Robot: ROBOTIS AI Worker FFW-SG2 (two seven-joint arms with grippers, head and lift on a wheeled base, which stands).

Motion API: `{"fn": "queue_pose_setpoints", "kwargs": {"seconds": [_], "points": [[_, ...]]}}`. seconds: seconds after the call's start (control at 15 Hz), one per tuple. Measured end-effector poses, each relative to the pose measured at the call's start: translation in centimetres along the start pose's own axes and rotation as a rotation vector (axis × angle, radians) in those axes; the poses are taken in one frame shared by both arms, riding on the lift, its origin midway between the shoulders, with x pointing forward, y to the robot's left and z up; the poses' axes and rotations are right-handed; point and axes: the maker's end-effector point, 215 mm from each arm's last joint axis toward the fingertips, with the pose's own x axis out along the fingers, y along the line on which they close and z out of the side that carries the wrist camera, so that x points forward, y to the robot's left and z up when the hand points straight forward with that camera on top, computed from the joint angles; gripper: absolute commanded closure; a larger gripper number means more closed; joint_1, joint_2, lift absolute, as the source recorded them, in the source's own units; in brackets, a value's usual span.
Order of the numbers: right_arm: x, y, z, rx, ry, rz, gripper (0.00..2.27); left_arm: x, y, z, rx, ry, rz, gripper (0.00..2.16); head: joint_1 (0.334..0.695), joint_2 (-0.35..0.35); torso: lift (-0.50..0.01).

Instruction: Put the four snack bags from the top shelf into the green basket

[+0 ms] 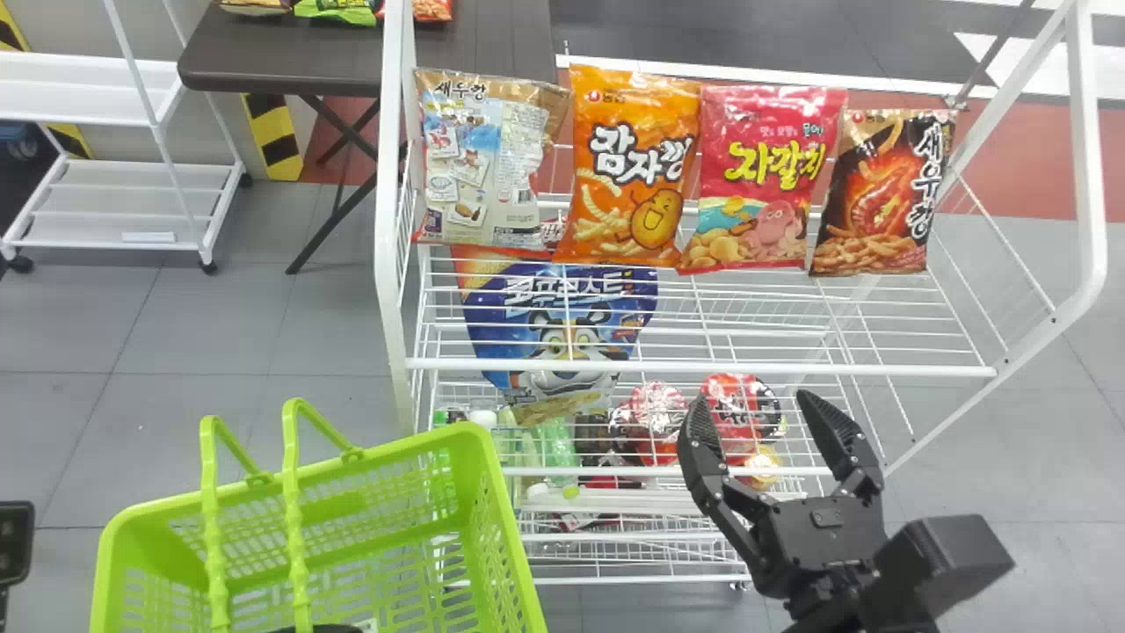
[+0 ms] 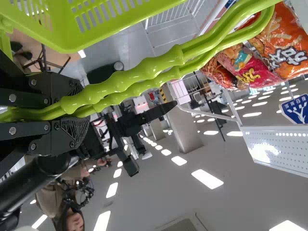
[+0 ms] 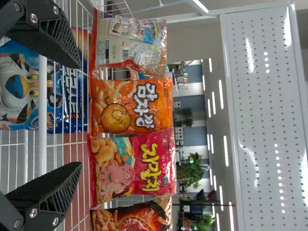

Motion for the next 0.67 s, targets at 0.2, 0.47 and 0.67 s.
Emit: {"fn": "queue_pose_setpoints", "kwargs": {"seconds": [0.2, 0.47, 0.67], "points": [[2.9, 0.8, -0.4, 0.01, 0.003, 0.018, 0.11, 0.1, -0.1, -0.1, 0.001, 0.003, -0.001, 2.15, 0.695, -0.081, 0.0], [9.4, 4.1, -0.1, 0.018, -0.027, 0.071, 0.11, 0.0, -0.1, -0.3, 0.001, 0.007, 0.001, 2.15, 0.695, -0.003, 0.0], [14.5, 6.4, -0.3, 0.002, -0.02, 0.104, 0.11, -0.2, -0.2, -0.3, 0.007, 0.026, 0.005, 2.15, 0.695, 0.036, 0.0]]}}
